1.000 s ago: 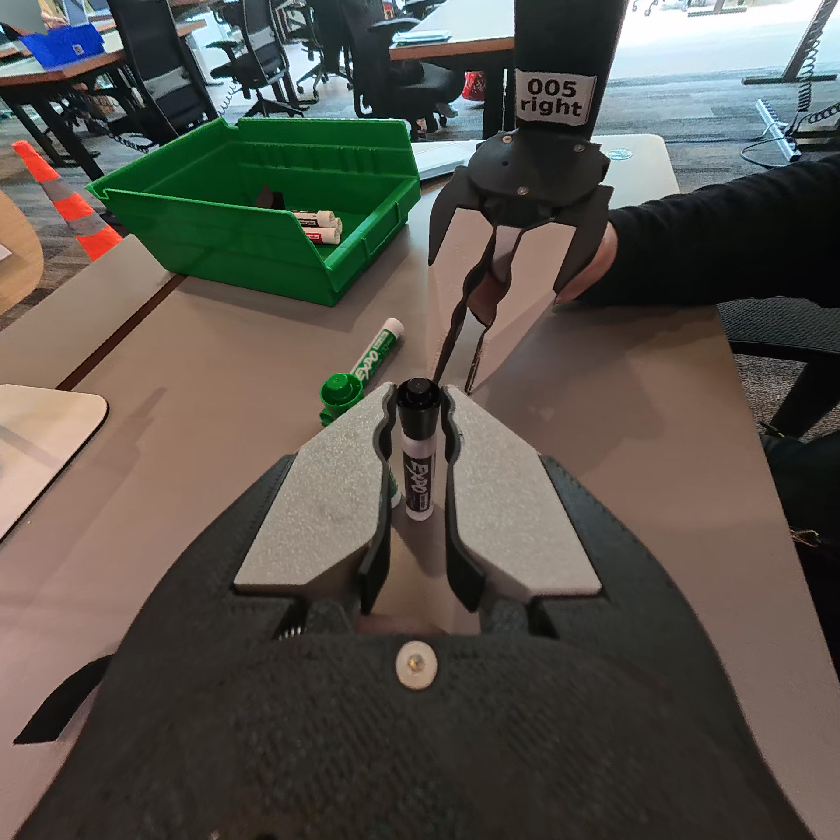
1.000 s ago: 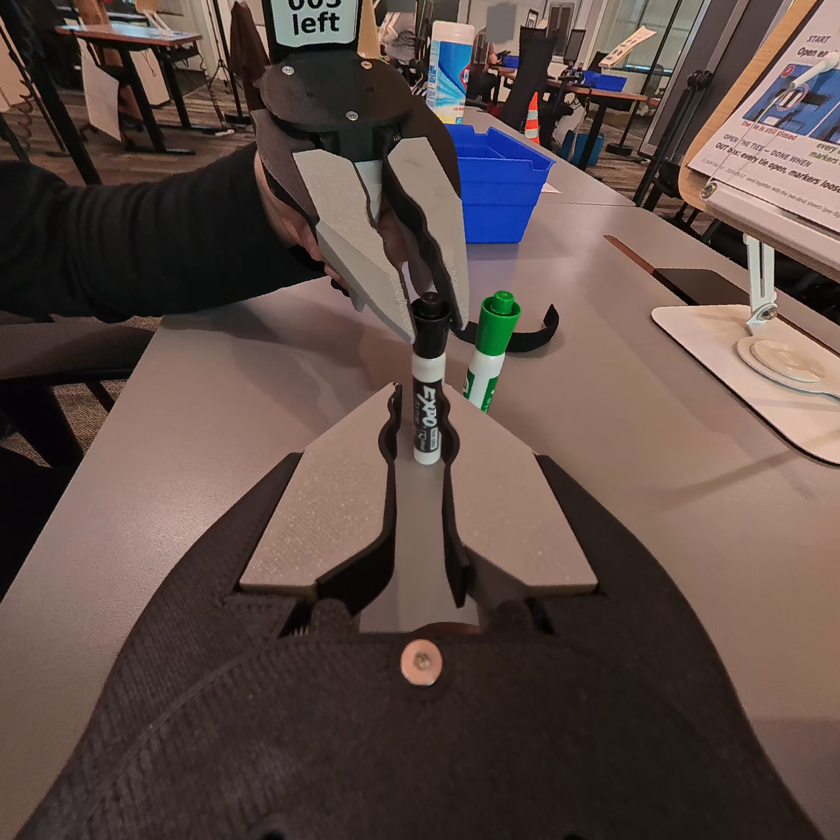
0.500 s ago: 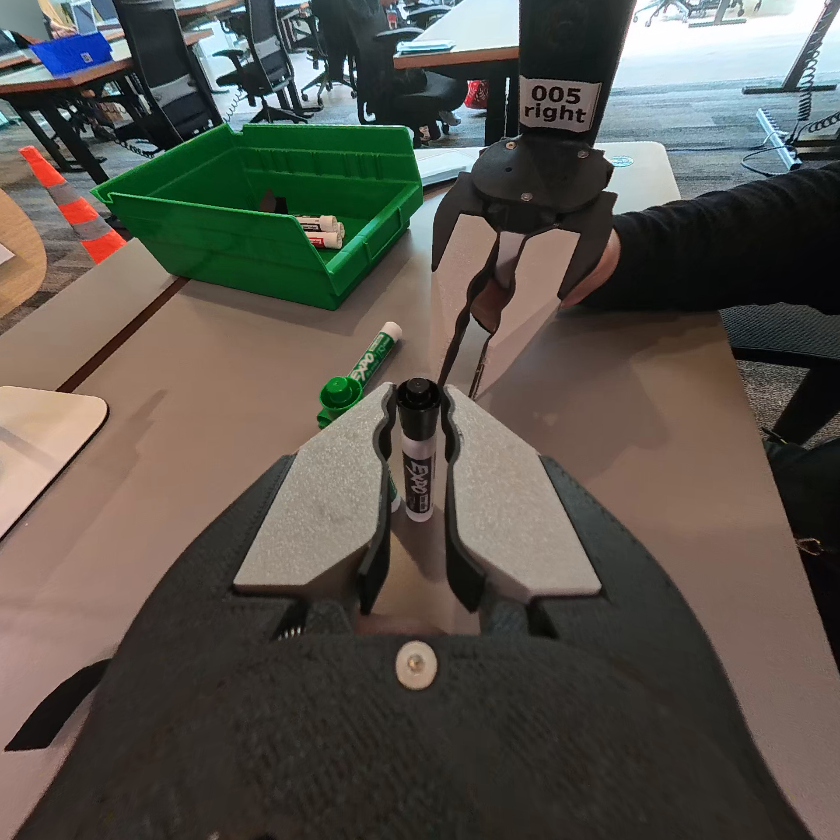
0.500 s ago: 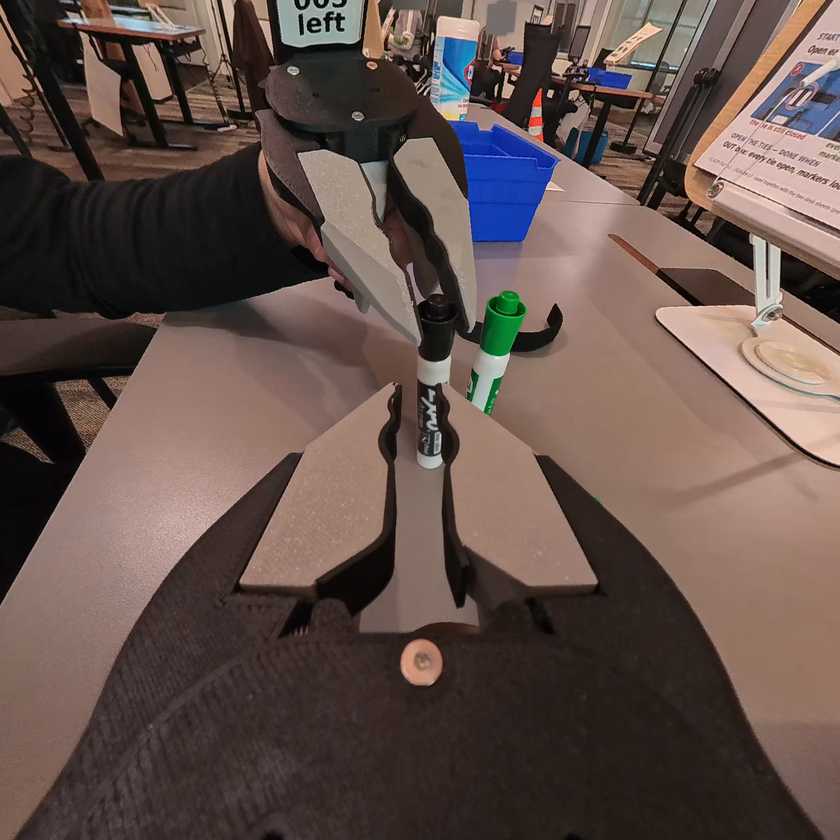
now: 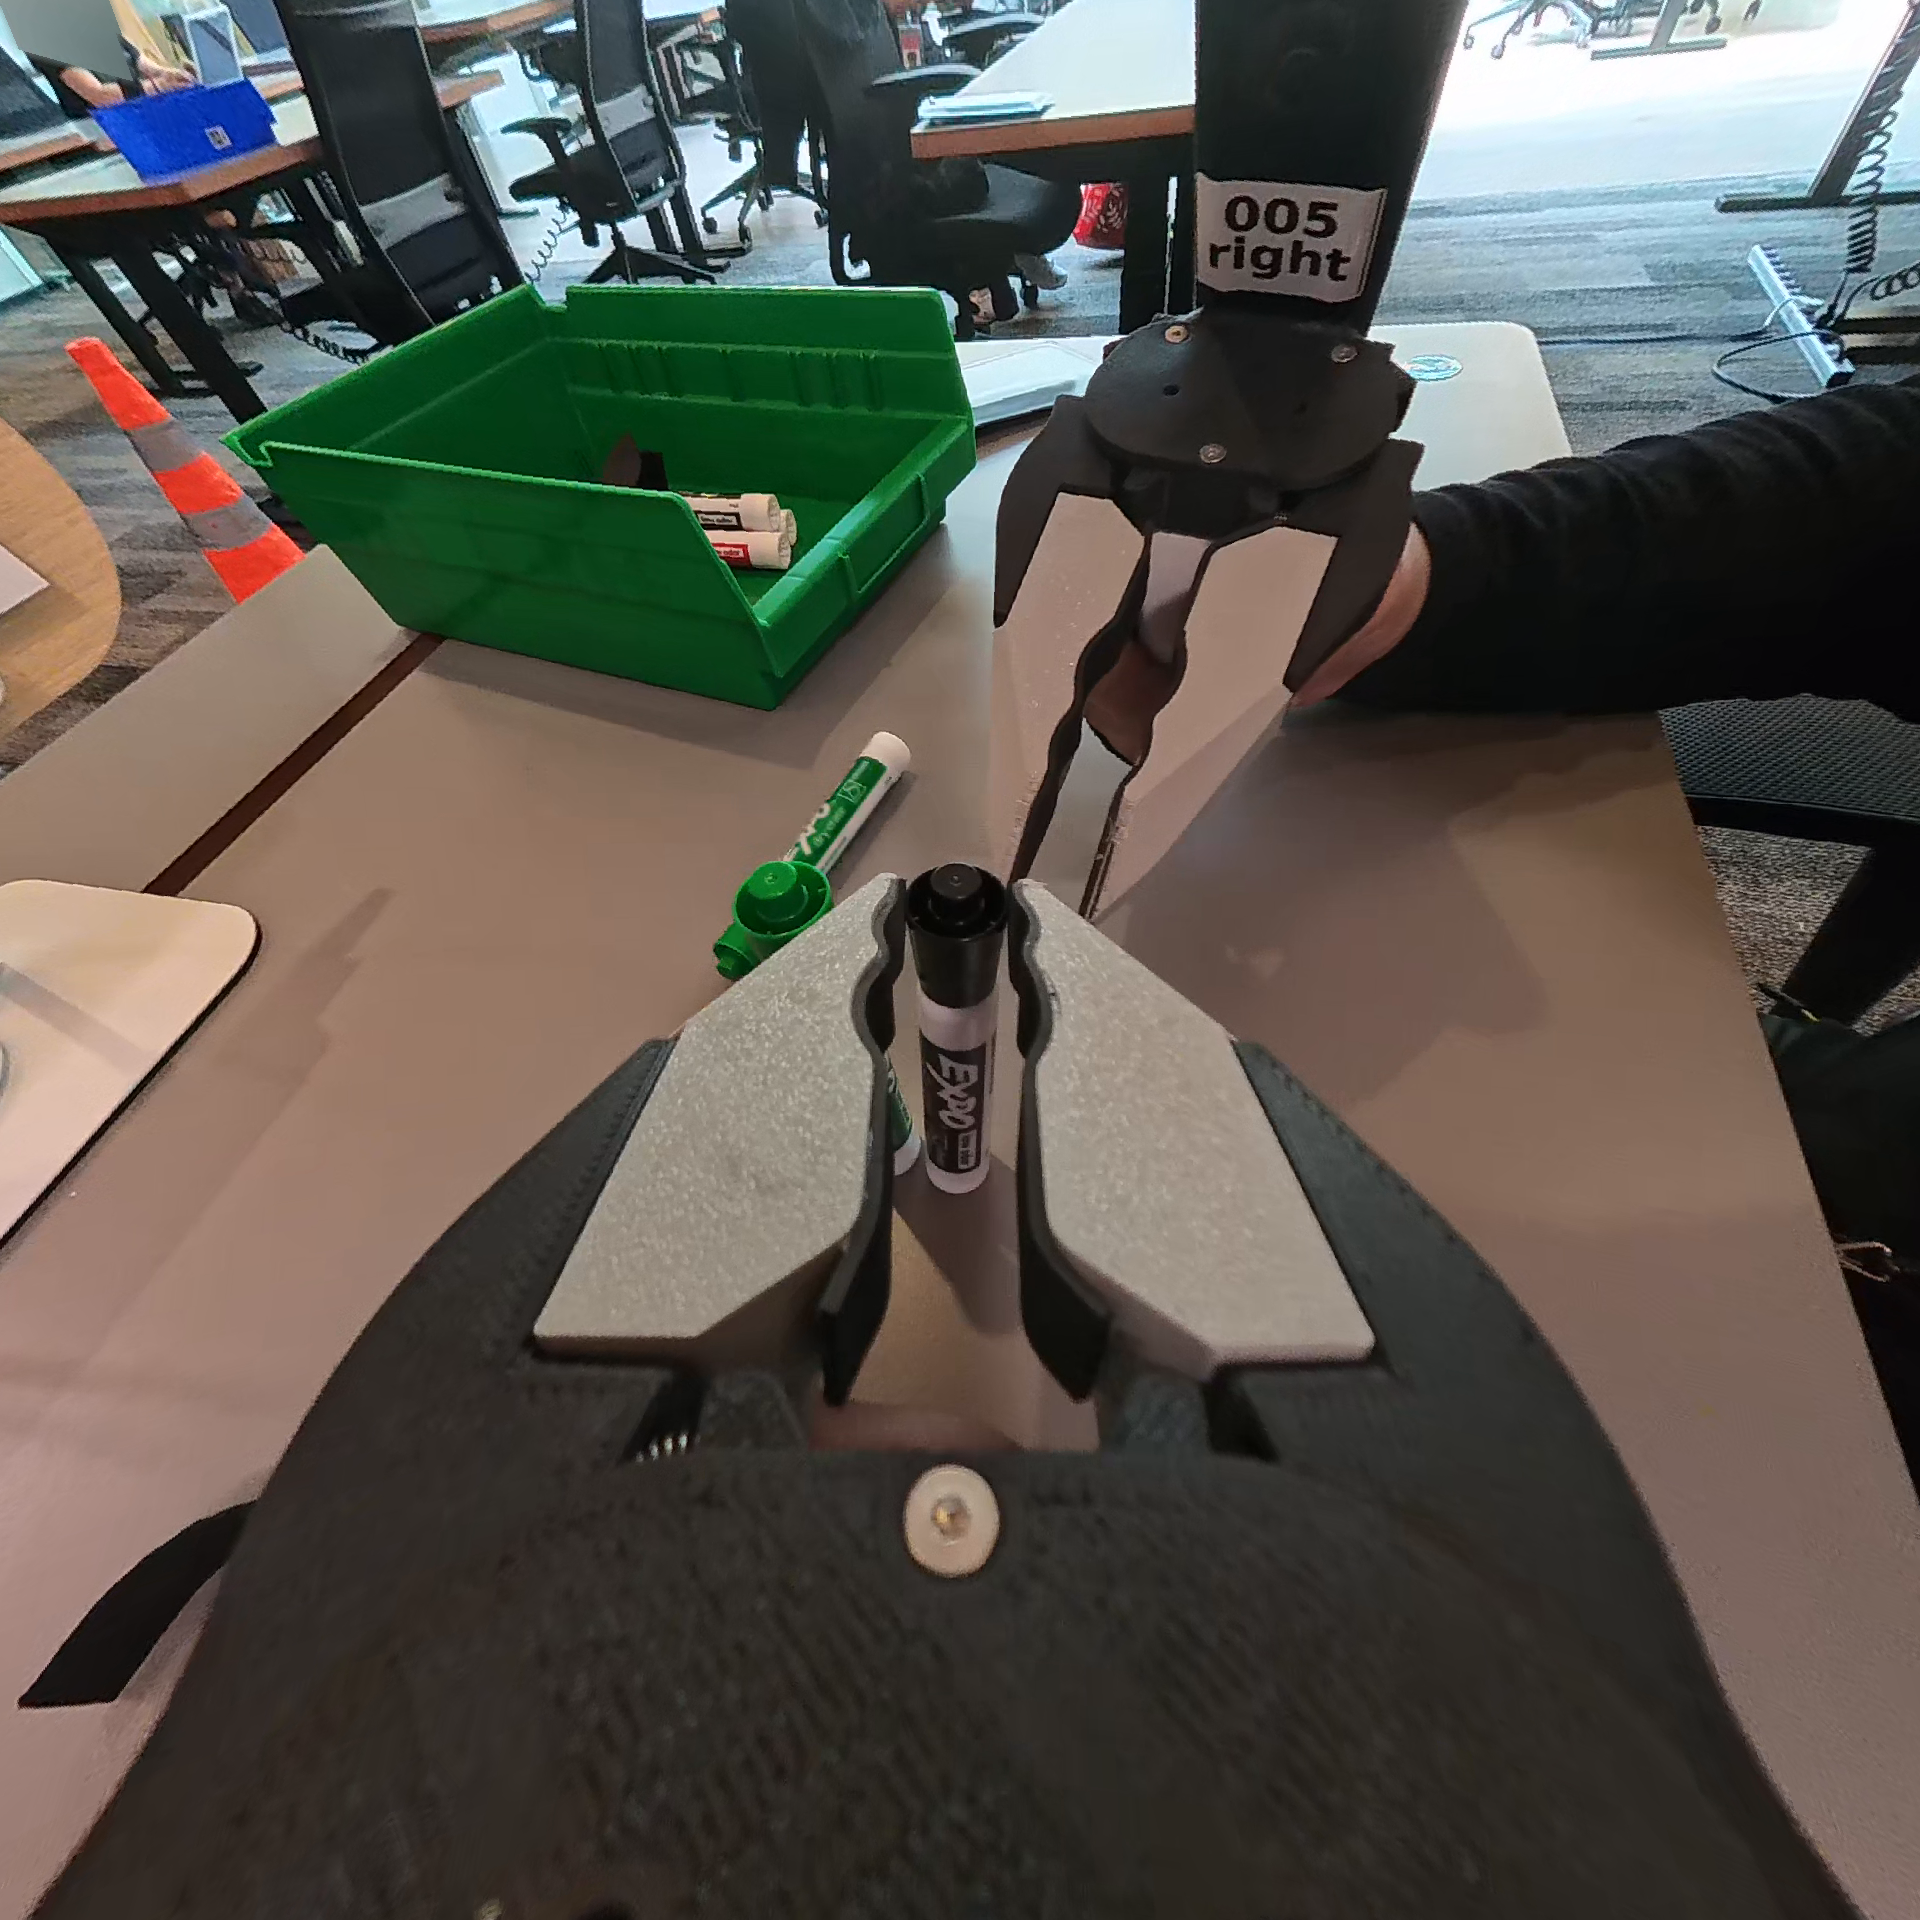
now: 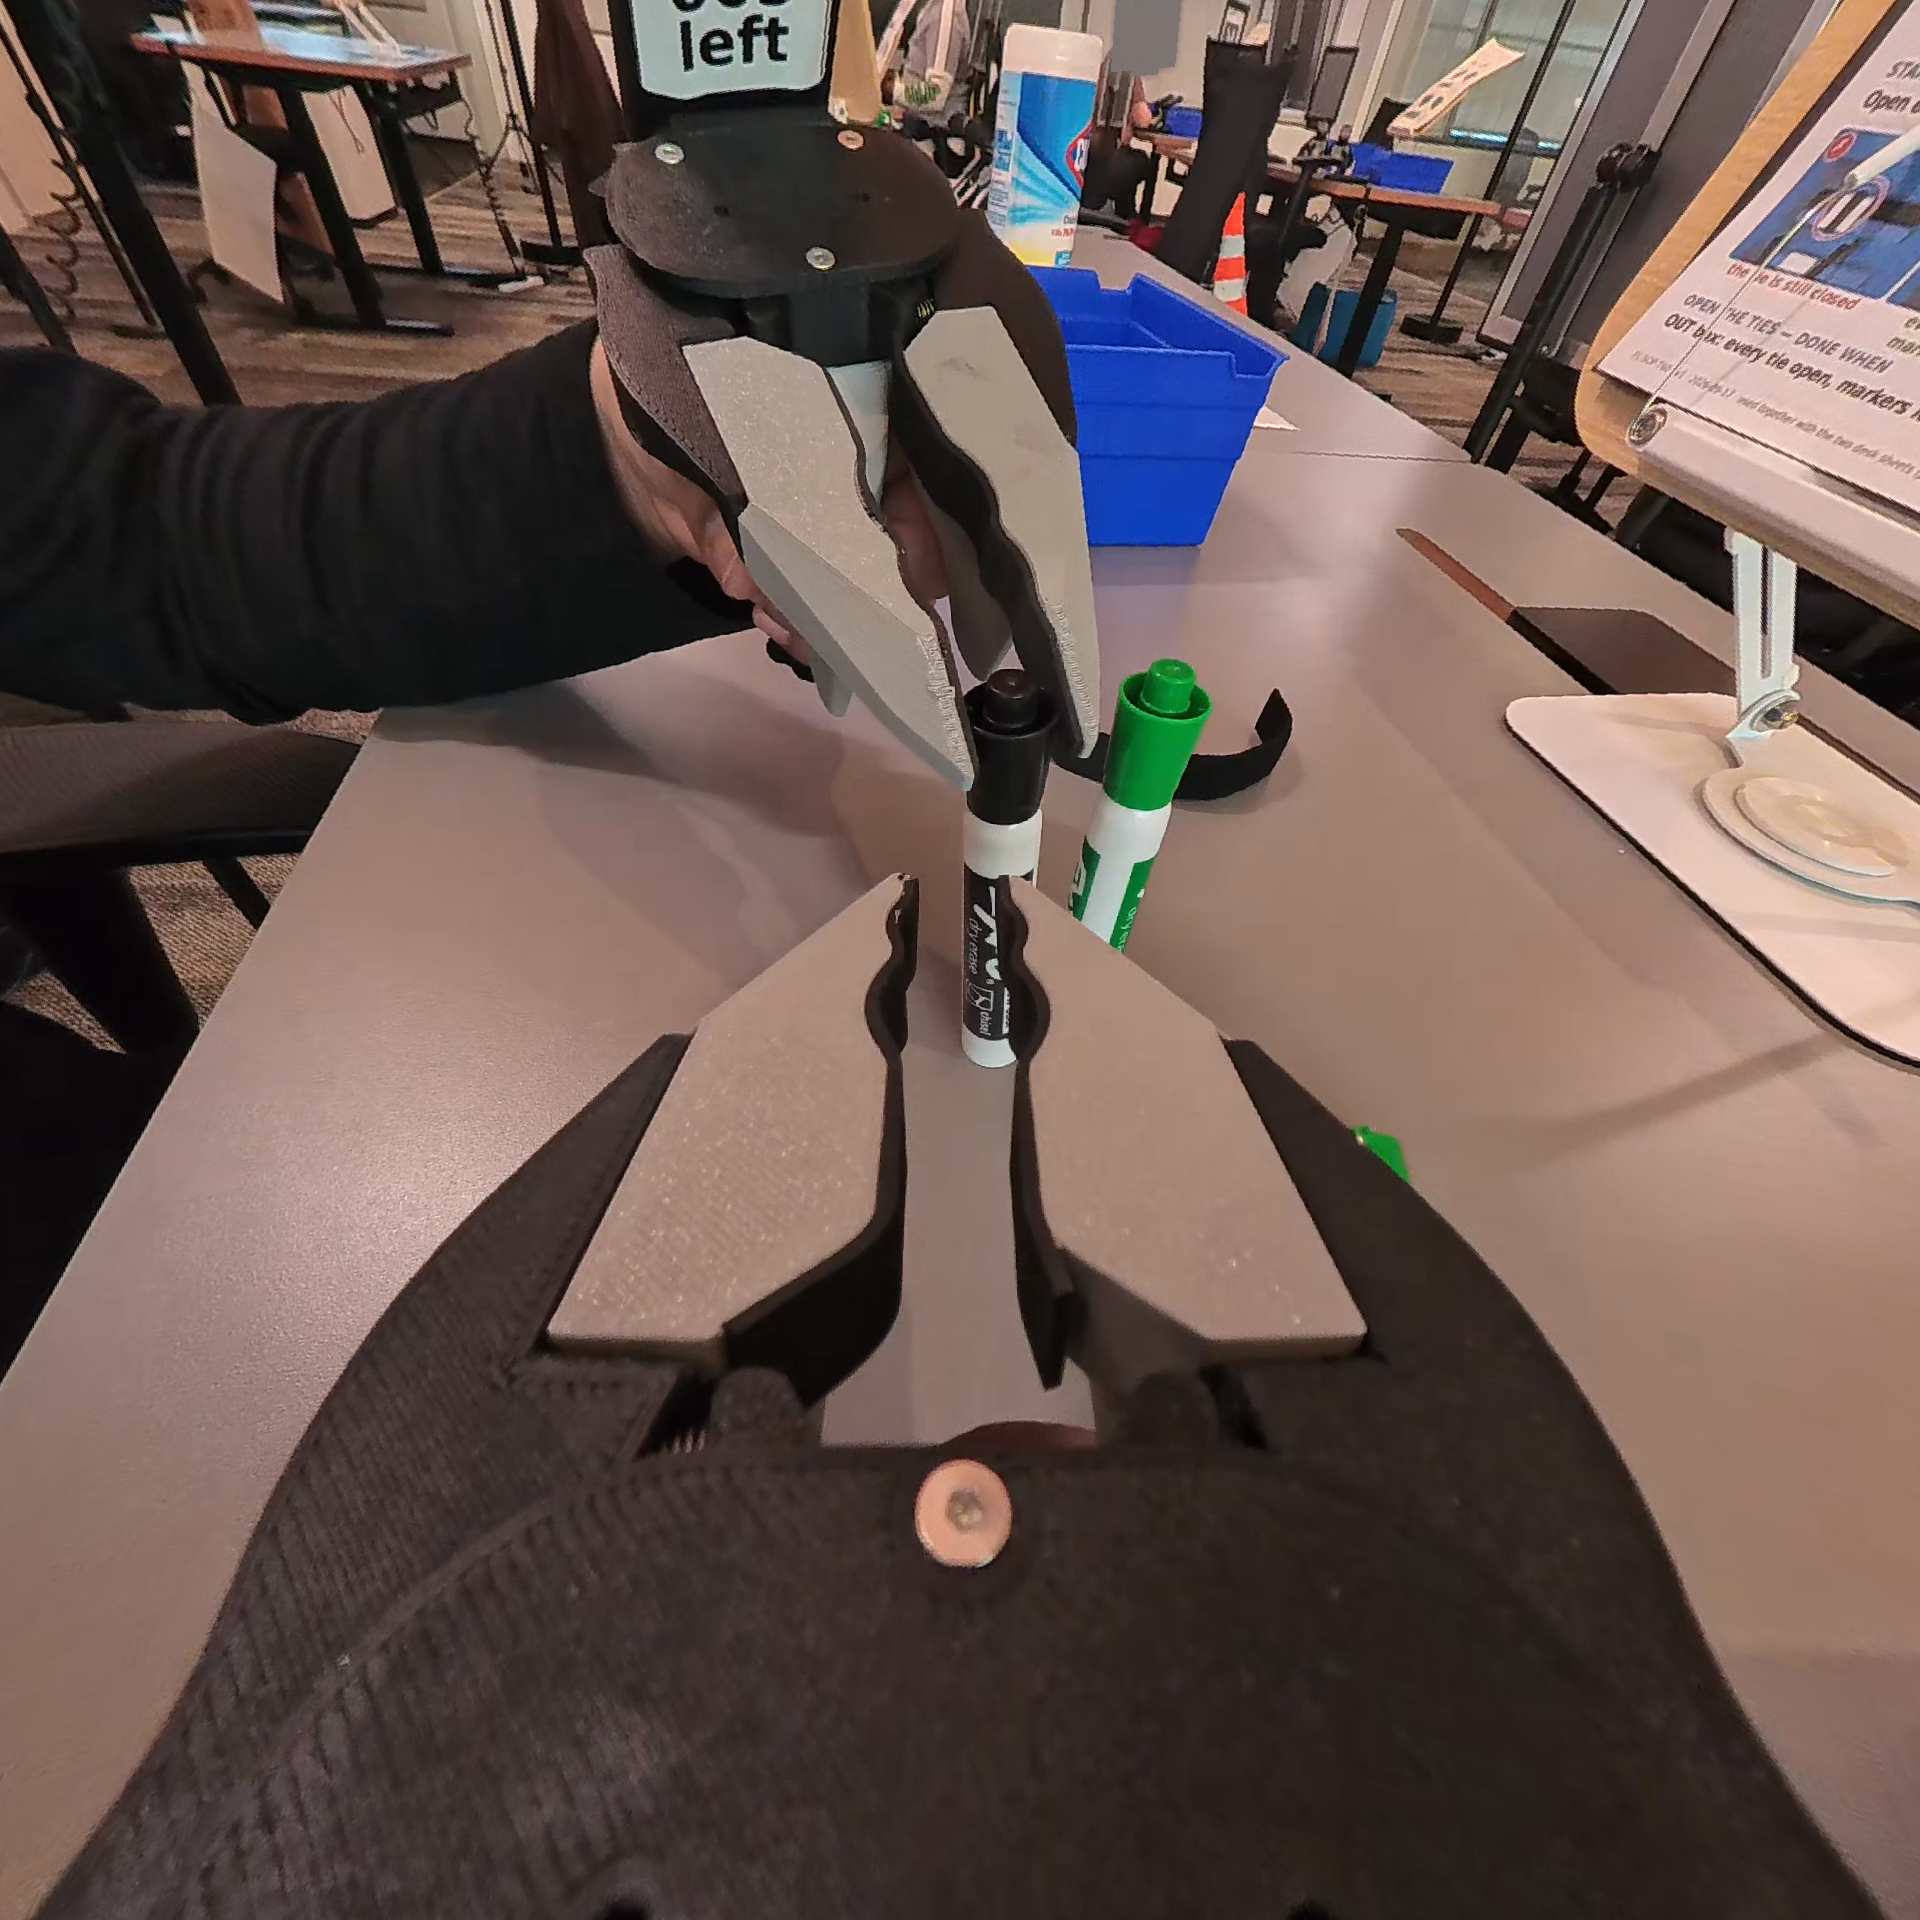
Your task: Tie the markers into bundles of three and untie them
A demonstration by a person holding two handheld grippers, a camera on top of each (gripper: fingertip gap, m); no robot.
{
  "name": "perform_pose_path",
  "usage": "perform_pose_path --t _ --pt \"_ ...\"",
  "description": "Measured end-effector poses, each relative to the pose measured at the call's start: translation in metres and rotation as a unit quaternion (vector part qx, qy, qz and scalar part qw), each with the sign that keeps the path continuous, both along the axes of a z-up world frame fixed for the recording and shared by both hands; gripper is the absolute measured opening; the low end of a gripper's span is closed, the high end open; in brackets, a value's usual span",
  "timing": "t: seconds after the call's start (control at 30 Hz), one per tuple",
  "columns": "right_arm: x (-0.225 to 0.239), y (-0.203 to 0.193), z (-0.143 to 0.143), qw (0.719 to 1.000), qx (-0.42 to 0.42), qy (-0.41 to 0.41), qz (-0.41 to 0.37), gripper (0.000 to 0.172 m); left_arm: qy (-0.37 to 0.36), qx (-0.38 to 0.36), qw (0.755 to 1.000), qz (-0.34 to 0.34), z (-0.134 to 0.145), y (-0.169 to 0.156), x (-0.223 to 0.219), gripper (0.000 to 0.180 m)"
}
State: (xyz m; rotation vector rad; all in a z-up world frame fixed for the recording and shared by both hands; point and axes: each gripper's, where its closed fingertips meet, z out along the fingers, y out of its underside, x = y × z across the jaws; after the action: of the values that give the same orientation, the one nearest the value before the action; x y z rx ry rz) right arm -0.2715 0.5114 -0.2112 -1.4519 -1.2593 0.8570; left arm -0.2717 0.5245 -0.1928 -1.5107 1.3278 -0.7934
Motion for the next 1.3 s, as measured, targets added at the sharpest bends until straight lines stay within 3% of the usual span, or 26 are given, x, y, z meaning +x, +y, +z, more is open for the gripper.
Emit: perform_pose_path --t 0.2,1.0,1.3 --pt "0.0 0.0 -0.001 1.0 -0.001 -0.002 0.001 0.011 0.004 -0.002 1.0 0.005 -0.001 0.001 -0.001 0.028" --pt "-0.001 0.003 -0.014 1.0 -0.005 -0.027 -0.003 0.011 -0.029 0.011 0.999 0.018 0.026 0.004 -0.025 0.03" --pt "0.005 0.017 -0.031 0.997 0.001 -0.069 -0.029 0.012 -0.011 -0.063 0.997 0.045 -0.002 0.03 -0.044 0.044"
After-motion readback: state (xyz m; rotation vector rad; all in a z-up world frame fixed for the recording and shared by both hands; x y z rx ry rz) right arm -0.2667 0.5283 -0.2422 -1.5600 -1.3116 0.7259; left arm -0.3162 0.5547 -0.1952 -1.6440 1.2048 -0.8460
